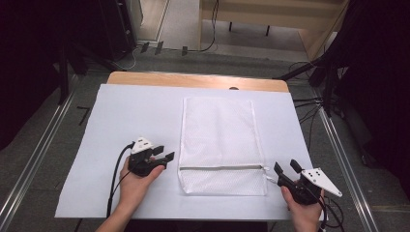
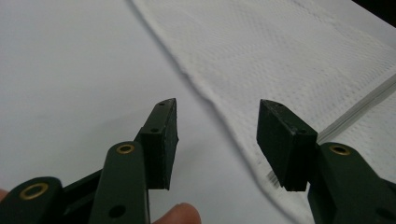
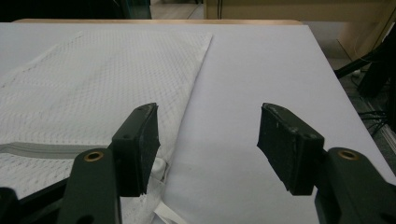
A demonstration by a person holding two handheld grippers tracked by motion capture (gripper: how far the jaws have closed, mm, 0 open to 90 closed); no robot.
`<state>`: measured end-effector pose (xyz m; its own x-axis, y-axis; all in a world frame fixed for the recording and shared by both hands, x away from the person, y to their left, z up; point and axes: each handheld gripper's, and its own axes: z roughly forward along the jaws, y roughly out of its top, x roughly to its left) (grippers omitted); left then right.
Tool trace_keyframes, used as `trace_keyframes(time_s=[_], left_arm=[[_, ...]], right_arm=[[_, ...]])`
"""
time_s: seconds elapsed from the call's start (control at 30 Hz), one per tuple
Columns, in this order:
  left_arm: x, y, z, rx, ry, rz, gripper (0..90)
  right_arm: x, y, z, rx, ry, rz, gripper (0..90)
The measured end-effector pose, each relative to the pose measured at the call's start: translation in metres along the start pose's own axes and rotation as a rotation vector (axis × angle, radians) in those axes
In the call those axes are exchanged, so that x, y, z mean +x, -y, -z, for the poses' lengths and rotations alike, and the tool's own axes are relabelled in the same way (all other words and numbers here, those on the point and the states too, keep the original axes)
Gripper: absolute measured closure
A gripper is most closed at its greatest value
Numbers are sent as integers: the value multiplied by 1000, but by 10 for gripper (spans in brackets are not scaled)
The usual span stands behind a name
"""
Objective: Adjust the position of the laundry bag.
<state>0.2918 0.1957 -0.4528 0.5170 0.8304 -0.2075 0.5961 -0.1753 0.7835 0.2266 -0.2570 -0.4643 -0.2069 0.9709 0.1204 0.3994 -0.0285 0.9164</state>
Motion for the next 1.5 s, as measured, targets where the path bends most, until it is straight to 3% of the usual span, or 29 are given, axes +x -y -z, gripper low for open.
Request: trace_keyframes(time_s=[0.03, 0.07, 0.1, 0.33, 0.37, 0.4, 0.5, 0.57, 0.67, 0.83, 1.1, 1.2, 1.43, 1.47, 1.5], left_arm=[[-8, -4, -13, 40, -9, -11, 506], [-8, -4, -13, 40, -9, -11, 518], [-13, -5, -24, 76, -24, -4, 533], [-17, -4, -38, 127, 14, -11, 665], [-19, -2, -40, 137, -4, -44, 749], [-19, -2, -40, 137, -4, -44, 832], [-15, -3, -38, 155, 35, -47, 900], [-13, -2, -36, 148, 42, -54, 900], [-7, -1, -27, 121, 54, -28, 900], [8, 8, -8, 85, 25, 7, 900], [28, 31, 34, 71, -32, 19, 900], [34, 43, 48, 68, -49, 42, 900], [33, 45, 54, 40, -34, 48, 900], [33, 46, 55, 34, -21, 42, 891], [33, 46, 56, 20, -11, 50, 729]], right_arm=[[0, 0, 0, 2, -1, 0, 396], [0, 0, 0, 2, -1, 0, 396], [-1, 1, -1, 5, -1, 1, 395], [-1, 2, -2, 12, -6, 6, 395], [0, 2, -3, 17, -5, 9, 395], [0, 2, -3, 17, -5, 9, 395], [1, 3, -4, 20, -5, 12, 396], [4, 2, -4, 22, -8, 22, 399], [5, 2, -3, 22, -6, 27, 399], [7, 1, -1, 20, -10, 29, 399], [13, 0, -3, 22, -22, 39, 400], [21, 0, -5, 27, -40, 39, 400], [36, 0, -2, 52, -53, 63, 433], [38, -1, 1, 55, -55, 54, 439], [41, -2, 7, 53, -65, 42, 440]])
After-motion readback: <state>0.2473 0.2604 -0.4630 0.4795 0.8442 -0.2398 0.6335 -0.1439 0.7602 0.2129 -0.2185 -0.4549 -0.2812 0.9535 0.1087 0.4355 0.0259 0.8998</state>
